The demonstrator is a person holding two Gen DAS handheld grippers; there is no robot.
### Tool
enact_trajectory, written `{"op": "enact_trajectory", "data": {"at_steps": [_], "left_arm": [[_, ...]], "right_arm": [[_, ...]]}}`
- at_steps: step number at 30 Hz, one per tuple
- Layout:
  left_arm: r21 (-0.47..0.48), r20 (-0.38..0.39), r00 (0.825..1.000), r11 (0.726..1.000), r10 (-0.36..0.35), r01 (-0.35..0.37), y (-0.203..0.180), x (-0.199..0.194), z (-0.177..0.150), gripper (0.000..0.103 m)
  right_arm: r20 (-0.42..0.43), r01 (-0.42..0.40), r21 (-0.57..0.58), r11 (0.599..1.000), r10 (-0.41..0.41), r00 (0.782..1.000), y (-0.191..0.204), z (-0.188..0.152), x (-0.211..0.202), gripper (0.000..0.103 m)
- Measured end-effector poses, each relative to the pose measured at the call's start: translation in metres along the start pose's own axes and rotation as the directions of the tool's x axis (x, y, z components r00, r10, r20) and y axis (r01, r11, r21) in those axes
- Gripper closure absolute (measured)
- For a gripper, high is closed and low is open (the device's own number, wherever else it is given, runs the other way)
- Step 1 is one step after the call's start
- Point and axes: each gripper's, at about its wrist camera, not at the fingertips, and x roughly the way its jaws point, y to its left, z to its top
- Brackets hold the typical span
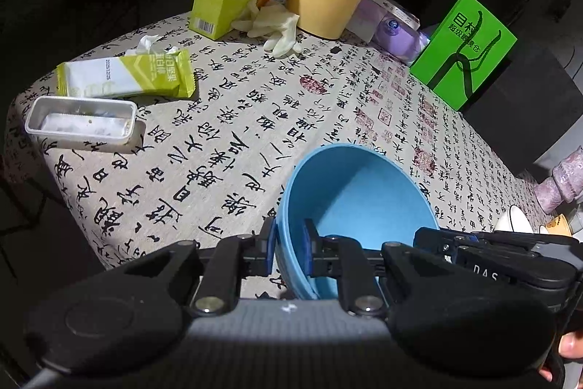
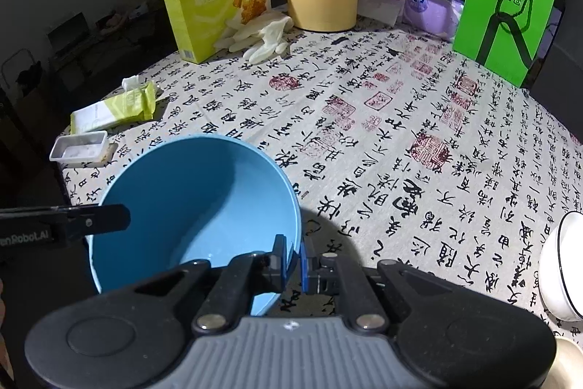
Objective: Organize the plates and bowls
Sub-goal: 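Lower the blue bowl onto the table and open both grippers, then pull both grippers back from the blue bowl toward the two white bowls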
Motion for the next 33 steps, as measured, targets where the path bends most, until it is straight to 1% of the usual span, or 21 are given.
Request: {"op": "enact_trajectory", "data": {"at_steps": [3,5,6,7,8,11,12,13,14,15,16,17,18,19,21,23,24,25,26,30,33], "left_arm": [[-0.005,0.001,1.0,1.0,-0.014,0.014,0.002,-0.001,-0.001,0.087],[-0.019,0.012,0.999,0.999,-0.041,0.042,0.004,-0.004,-0.002,0.079],[-0.023,0.023,0.999,0.999,-0.046,0.047,0.004,-0.006,-0.002,0.071],[-0.022,0.038,0.998,0.999,-0.043,0.044,0.004,-0.008,-0.002,0.065],[-0.02,0.056,0.998,0.999,-0.038,0.039,0.004,-0.011,-0.002,0.063],[-0.015,0.099,0.994,0.999,-0.038,0.04,0.004,-0.019,-0.002,0.056],[-0.015,0.116,0.992,0.999,-0.043,0.045,0.004,-0.022,-0.002,0.051],[-0.012,0.133,0.99,0.999,-0.047,0.049,0.004,-0.025,-0.003,0.046],[-0.007,0.148,0.988,0.999,-0.046,0.047,0.004,-0.028,-0.003,0.043],[-0.003,0.163,0.986,0.999,-0.045,0.046,0.003,-0.03,-0.005,0.037],[0.0,0.174,0.984,0.999,-0.046,0.047,0.002,-0.032,-0.006,0.031],[0.002,0.184,0.982,0.999,-0.047,0.048,0.002,-0.034,-0.007,0.029],[0.004,0.192,0.98,0.999,-0.049,0.049,0.002,-0.035,-0.008,0.026],[0.004,0.2,0.978,0.999,-0.05,0.05,0.002,-0.037,-0.009,0.024],[0.001,0.218,0.975,0.999,-0.052,0.053,0.003,-0.041,-0.012,0.022],[-0.003,0.239,0.969,0.998,-0.055,0.058,0.005,-0.045,-0.015,0.018],[-0.004,0.249,0.967,0.998,-0.057,0.059,0.005,-0.047,-0.017,0.012],[-0.005,0.262,0.963,0.998,-0.058,0.062,0.005,-0.049,-0.019,0.003],[-0.008,0.279,0.959,0.998,-0.059,0.063,0.006,-0.051,-0.021,0.0],[-0.008,0.355,0.934,1.0,-0.024,0.029,0.004,-0.061,-0.034,0.0],[0.0,0.368,0.929,1.0,-0.029,0.031,0.003,-0.065,-0.04,0.0]], "right_arm": [[0.007,0.002,-0.006,1.0,-0.002,1.0,0.002,0.0,0.0,0.092],[0.027,0.01,0.002,1.0,-0.01,1.0,0.001,-0.001,-0.004,0.089],[0.043,0.012,0.001,1.0,-0.012,0.999,0.001,-0.002,-0.006,0.088],[0.057,0.009,-0.002,1.0,-0.009,0.998,0.001,-0.002,-0.009,0.081],[0.07,0.003,0.001,1.0,-0.003,0.998,0.001,-0.003,-0.013,0.073],[0.107,-0.01,0.015,1.0,0.009,0.994,-0.002,-0.004,-0.022,0.056],[0.118,-0.012,0.02,1.0,0.01,0.993,-0.003,-0.005,-0.025,0.053],[0.127,-0.016,0.026,1.0,0.012,0.992,-0.004,-0.006,-0.027,0.048],[0.136,-0.022,0.033,0.999,0.018,0.991,-0.006,-0.007,-0.03,0.04],[0.143,-0.03,0.042,0.999,0.023,0.989,-0.008,-0.008,-0.032,0.036],[0.151,-0.035,0.049,0.998,0.027,0.988,-0.01,-0.009,-0.033,0.027],[0.158,-0.038,0.055,0.998,0.029,0.987,-0.011,-0.011,-0.035,0.019],[0.165,-0.039,0.06,0.997,0.028,0.986,-0.012,-0.013,-0.036,0.015],[0.17,-0.039,0.064,0.997,0.027,0.985,-0.013,-0.014,-0.037,0.013],[0.18,-0.038,0.066,0.997,0.026,0.983,-0.015,-0.017,-0.041,0.012],[0.191,-0.038,0.07,0.997,0.024,0.981,-0.016,-0.021,-0.045,0.009],[0.196,-0.039,0.074,0.997,0.023,0.98,-0.017,-0.023,-0.047,0.008],[0.2,-0.038,0.078,0.996,0.022,0.98,-0.017,-0.024,-0.049,0.004],[0.204,-0.036,0.082,0.996,0.019,0.979,-0.017,-0.025,-0.05,0.0],[0.235,-0.023,0.088,0.996,0.002,0.972,-0.017,-0.033,-0.058,0.0],[0.244,-0.038,0.105,0.994,0.011,0.97,-0.018,-0.038,-0.062,0.0]]}}
